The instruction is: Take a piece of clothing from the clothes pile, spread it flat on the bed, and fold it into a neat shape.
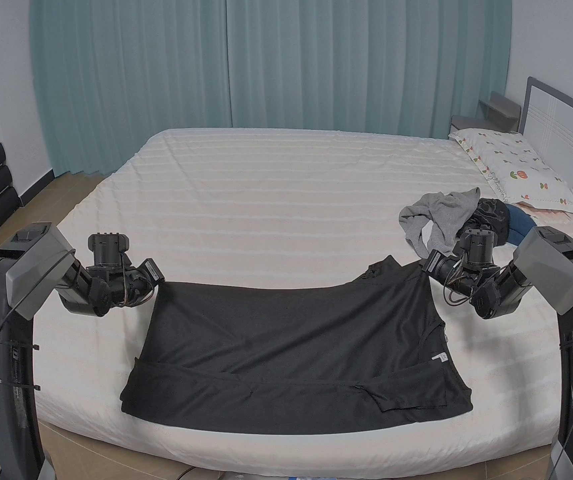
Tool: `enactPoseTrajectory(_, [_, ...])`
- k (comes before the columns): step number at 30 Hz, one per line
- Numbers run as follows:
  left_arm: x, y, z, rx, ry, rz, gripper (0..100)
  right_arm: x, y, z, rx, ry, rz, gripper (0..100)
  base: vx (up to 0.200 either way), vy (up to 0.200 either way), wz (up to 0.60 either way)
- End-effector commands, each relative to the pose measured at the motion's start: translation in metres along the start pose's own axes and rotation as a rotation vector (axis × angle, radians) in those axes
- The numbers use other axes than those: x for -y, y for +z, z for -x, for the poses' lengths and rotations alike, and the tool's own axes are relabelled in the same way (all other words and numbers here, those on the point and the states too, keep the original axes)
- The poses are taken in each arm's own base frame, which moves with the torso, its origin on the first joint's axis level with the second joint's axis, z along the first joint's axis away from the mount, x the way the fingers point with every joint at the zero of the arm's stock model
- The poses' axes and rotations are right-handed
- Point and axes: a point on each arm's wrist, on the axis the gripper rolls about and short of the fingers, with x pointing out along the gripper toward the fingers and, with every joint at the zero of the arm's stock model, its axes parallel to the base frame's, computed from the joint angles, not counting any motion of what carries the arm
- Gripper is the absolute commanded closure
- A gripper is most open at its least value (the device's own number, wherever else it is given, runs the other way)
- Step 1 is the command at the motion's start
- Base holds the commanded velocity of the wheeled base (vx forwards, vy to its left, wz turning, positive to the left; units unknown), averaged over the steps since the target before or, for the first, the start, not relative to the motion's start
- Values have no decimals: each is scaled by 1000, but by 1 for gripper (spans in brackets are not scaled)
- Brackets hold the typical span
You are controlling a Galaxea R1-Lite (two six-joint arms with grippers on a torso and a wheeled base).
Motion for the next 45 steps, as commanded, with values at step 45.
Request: enactPoseTrajectory(45, [1, 35, 49, 99, -18, 8, 100, -14, 15, 5, 104, 49, -16, 100, 0, 0, 0])
